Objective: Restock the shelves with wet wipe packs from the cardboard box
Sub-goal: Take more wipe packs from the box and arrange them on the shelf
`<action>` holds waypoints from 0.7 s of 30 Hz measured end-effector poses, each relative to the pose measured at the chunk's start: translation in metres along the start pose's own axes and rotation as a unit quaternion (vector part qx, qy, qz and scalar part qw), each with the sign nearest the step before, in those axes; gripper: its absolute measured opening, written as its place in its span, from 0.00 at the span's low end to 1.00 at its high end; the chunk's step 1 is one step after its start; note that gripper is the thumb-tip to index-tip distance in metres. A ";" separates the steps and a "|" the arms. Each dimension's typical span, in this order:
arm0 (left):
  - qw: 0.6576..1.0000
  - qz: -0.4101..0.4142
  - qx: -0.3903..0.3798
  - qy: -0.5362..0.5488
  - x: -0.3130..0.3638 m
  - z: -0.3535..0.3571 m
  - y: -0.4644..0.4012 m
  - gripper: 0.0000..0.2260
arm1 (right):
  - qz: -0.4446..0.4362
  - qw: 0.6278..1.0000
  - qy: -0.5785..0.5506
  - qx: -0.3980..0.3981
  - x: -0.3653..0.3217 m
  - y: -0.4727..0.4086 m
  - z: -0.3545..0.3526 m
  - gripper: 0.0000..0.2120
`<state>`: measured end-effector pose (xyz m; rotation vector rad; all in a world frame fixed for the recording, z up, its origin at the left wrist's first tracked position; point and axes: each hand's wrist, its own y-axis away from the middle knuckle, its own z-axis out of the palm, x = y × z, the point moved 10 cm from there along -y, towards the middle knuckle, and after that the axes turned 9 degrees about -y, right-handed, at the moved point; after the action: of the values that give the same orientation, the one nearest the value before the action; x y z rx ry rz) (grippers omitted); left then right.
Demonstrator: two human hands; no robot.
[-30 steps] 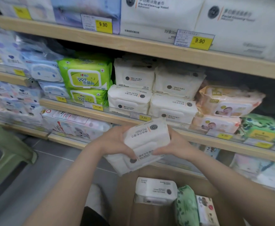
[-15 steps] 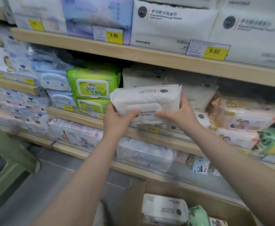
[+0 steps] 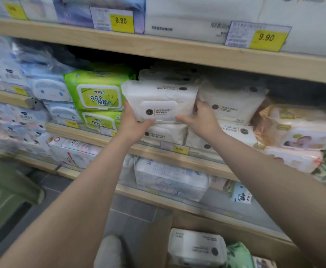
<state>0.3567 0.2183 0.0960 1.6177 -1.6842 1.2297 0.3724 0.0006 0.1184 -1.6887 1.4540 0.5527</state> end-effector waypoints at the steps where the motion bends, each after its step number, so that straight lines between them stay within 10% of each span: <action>1: 1.000 -0.014 0.009 -0.015 -0.003 0.000 0.006 0.37 | -0.001 1.000 0.004 -0.006 -0.003 0.011 -0.004 0.32; 12: 0.956 -0.124 -0.206 -0.170 -0.105 0.133 0.222 0.30 | 0.011 0.990 0.065 -0.127 0.084 0.203 -0.033 0.21; 21: 0.938 -0.040 -0.246 -0.240 -0.151 0.174 0.311 0.33 | 0.099 0.932 0.146 -0.316 0.224 0.311 0.070 0.31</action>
<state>0.1246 0.1118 -0.1947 1.7140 -1.9785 0.3254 0.1412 -0.0750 -0.1854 -2.2030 1.7973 0.9954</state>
